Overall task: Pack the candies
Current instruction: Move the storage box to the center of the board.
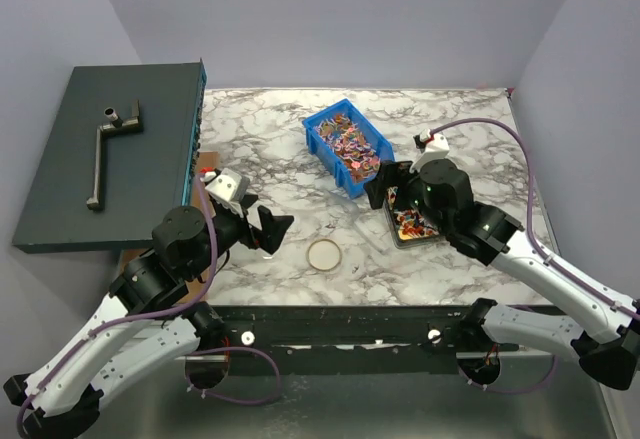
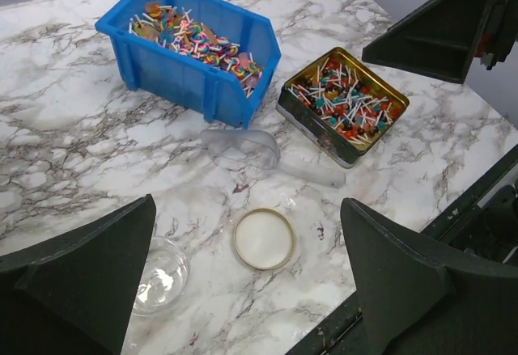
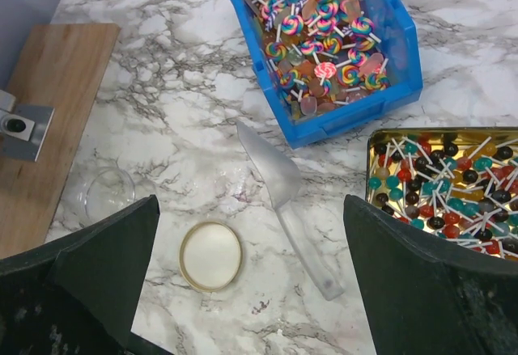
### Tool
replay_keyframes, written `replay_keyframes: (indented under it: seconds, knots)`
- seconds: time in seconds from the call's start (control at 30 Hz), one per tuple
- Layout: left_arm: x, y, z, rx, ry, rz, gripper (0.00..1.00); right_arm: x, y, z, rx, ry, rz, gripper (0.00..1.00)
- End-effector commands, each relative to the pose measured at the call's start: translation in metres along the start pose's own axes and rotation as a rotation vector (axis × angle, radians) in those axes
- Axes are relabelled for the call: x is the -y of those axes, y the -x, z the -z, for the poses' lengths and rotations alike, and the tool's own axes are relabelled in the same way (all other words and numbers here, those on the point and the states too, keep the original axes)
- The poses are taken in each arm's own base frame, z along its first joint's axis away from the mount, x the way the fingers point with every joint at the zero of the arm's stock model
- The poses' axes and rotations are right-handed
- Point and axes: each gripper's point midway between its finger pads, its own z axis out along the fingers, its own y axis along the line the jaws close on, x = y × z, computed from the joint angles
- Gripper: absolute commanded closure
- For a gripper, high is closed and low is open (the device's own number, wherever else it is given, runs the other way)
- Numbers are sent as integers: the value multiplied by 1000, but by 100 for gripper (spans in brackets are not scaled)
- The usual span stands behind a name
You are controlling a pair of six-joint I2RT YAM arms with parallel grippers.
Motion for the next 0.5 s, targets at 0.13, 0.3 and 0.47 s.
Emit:
replay_keyframes:
  seconds: [0.13,0.3,0.47]
  knots:
    - [-14,-8,1,-21,67,-24,1,-2,-3,0,-31,11,64,0]
    - [-20,-9,2,-22,99,-33,1,-4,-2,-7,-50,4,108,0]
    - [-26,-11,2,-29,129,-40,1,-6,0,-20,-62,-14,144,1]
